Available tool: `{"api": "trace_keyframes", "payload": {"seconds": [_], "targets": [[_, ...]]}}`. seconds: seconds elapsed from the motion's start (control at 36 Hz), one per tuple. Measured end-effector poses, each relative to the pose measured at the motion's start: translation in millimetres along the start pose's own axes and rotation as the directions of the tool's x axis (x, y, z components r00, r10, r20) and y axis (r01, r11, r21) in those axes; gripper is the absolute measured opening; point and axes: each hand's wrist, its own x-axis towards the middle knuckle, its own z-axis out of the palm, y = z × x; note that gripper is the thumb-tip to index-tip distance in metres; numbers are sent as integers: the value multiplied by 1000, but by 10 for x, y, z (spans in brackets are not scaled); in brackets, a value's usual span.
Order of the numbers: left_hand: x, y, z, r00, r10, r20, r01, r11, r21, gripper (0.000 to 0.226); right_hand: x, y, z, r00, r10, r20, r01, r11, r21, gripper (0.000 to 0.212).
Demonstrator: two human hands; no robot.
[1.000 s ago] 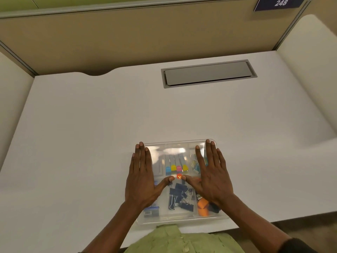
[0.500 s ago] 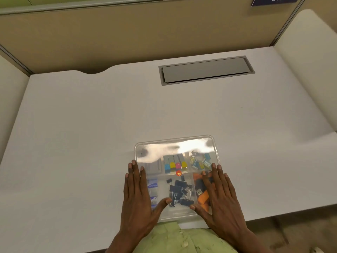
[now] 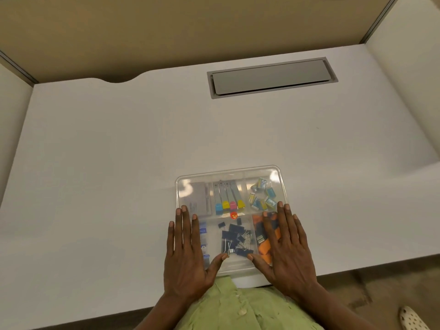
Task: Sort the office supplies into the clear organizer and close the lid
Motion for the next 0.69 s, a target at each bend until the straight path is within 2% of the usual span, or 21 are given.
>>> {"api": "trace_keyframes", "payload": {"seconds": [0.14, 0.47, 0.69], "targets": [[-10, 16, -22, 1000, 14, 18, -15, 997, 74, 111, 2, 2, 10, 1000, -4, 12, 5, 1000, -16, 101], [-14, 26, -56, 999, 33, 14, -33, 997, 66, 106, -14, -25, -46, 1000, -12, 23, 13, 999, -37, 99], [-21, 75, -98, 999, -28, 25, 26, 996, 80, 104, 9, -19, -115, 999, -33, 19, 33, 999, -6, 98]]}}
